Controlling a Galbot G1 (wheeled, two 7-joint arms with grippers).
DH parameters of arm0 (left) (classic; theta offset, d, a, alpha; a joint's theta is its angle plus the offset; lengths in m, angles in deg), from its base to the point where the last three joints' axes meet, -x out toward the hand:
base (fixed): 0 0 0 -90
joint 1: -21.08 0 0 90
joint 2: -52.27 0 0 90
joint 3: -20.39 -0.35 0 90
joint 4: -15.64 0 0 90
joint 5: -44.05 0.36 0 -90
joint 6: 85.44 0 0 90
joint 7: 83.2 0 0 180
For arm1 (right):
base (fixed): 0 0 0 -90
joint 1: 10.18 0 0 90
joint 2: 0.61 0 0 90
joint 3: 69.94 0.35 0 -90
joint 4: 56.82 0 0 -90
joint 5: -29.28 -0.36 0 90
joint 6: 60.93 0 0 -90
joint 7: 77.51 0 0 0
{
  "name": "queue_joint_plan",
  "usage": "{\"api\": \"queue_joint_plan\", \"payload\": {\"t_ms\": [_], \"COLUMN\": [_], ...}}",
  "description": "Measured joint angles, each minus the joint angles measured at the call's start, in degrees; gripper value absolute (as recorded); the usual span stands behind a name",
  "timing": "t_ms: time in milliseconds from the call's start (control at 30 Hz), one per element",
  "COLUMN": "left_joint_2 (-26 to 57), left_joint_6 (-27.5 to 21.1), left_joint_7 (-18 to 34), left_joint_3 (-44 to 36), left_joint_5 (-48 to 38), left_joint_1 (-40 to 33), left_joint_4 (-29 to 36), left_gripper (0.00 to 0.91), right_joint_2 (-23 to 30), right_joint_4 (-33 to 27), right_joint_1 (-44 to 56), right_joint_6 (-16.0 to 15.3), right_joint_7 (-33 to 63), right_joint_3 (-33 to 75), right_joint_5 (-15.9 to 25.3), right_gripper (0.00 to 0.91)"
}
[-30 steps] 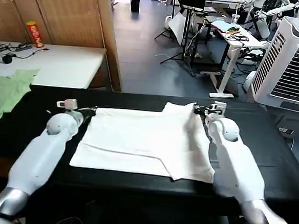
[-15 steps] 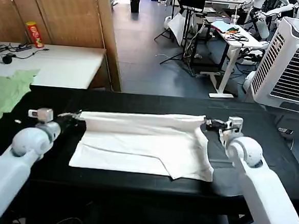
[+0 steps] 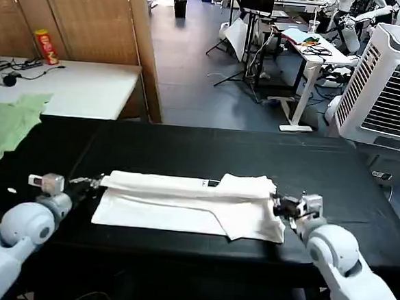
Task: Fold and organize the clothes.
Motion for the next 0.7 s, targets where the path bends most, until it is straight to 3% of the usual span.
{"api": "queue_joint_plan", "payload": {"t_ms": [67, 100, 167, 500, 700], "left_joint_2": [-0.2, -0.3, -0.6, -0.9, -1.1], "left_joint_6": [0.0, 0.0, -0.3, -2.8, -3.3], "left_joint_7": [0.0, 0.0, 0.4, 1.8, 2.3], "left_joint_3": [0.0, 0.0, 0.0, 2.1, 3.6], "left_joint_5": [0.4, 0.6, 0.9, 0.3, -1.0], "left_joint_1": [0.7, 1.1, 1.6, 3.8, 2.7], "left_joint_4": [0.2, 0.2, 0.2, 2.0, 2.8], "left_gripper": [0.0, 0.839, 0.878, 0.878, 0.878], "right_joint_2": [0.0, 0.0, 0.1, 0.6, 3.5], "right_joint_4": [0.1, 0.3, 0.8, 3.0, -0.4], "right_joint_1": [0.5, 0.6, 0.8, 0.7, -3.4], "right_joint_6": [0.0, 0.0, 0.4, 1.1, 4.1], "right_joint_7": [-0.5, -0.7, -1.2, -1.6, 0.8], "right_joint_3": [0.0, 0.1, 0.4, 4.7, 4.5], "right_joint_5": [-0.1, -0.2, -0.3, -3.2, 0.4], "right_gripper": [0.0, 0.195, 0.878, 0.878, 0.878]}}
